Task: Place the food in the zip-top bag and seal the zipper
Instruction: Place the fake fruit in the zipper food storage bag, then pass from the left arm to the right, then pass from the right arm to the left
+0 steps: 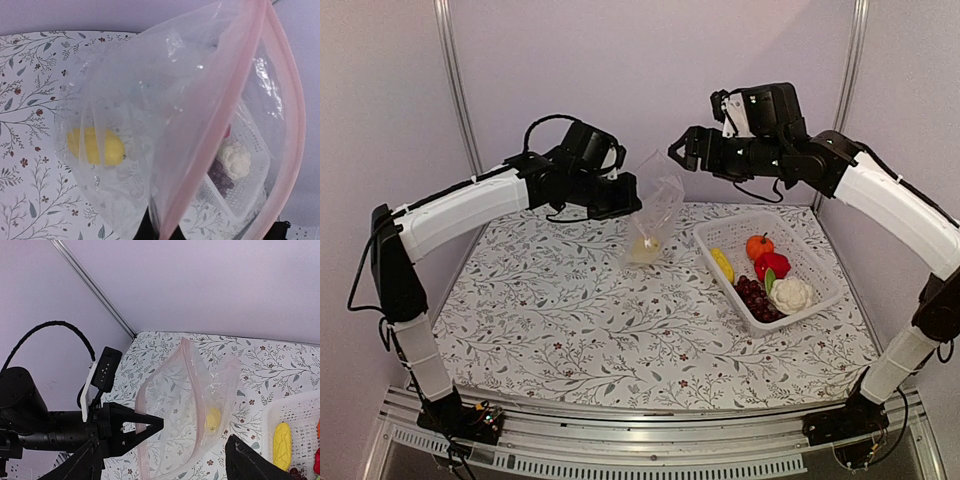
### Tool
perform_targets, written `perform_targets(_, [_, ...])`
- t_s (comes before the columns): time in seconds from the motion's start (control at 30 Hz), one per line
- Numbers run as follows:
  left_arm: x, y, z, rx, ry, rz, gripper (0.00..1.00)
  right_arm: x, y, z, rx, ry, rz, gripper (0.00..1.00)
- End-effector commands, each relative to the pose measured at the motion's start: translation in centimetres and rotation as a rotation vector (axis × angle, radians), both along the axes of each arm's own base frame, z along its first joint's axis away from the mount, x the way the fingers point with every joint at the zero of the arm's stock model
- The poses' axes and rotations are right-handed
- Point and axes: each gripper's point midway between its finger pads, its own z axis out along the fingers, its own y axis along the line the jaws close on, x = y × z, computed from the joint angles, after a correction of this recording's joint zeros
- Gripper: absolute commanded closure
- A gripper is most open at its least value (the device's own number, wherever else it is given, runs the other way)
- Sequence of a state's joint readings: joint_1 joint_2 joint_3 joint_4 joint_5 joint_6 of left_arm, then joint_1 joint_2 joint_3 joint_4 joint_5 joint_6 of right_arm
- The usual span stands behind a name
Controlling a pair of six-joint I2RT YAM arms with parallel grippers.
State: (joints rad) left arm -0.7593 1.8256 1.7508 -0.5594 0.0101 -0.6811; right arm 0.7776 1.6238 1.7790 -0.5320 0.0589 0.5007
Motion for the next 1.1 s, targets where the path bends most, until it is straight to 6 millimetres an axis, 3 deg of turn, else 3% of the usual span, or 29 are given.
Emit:
perform_targets(0.0, [-0.3,1.0,0.6,0.018,-0.009,-0.008,1.0,0.0,-1.7,-1.3,-0.116,0.016,-0.039,0.17])
perform_targets(0.2, [-1.3,0.2,0.6,0.029,0.009,-0.076,0.99,1.0,0.4,-5.9,-0.254,0.093,0.037,0.17])
perform_targets(0.37, [-1.8,-0.2,1.3,0.041,-0.005,-0.103,0.98,2.8,0.7,-7.2,-0.286,0.088,-0.018,0.23])
perform_targets(0.43, [-2.3,-0.2,1.3,0.052,-0.001,-0.109,0.98,3.4,1.0,-7.6,-0.287,0.092,-0.031,0.39])
perform_targets(0.47, [-2.4,-0.1,1.4,0.058,0.001,-0.113,0.97,3.6,1.2,-7.9,-0.29,0.098,-0.034,0.52])
perform_targets(0.53, [-2.8,0.1,1.4,0.086,0.007,-0.115,0.88,3.8,1.5,-8.4,-0.288,0.116,-0.032,0.81])
perform_targets(0.6, [-3.0,0.8,1.2,0.134,0.027,-0.09,0.74,3.7,1.8,-8.7,-0.268,0.137,-0.029,1.0])
perform_targets(0.73, [-3.7,2.1,0.7,0.199,0.109,-0.015,0.64,3.6,1.8,-7.9,-0.206,0.153,-0.055,1.0])
perform_targets(0.87, [-5.2,1.2,0.8,0.215,0.123,-0.053,0.63,3.5,2.0,-6.8,-0.14,0.156,-0.07,1.0])
perform_targets(1.07, [-6.3,-0.2,0.7,0.215,0.157,-0.079,0.6,3.8,2.9,-7.2,-0.105,0.174,-0.058,1.0])
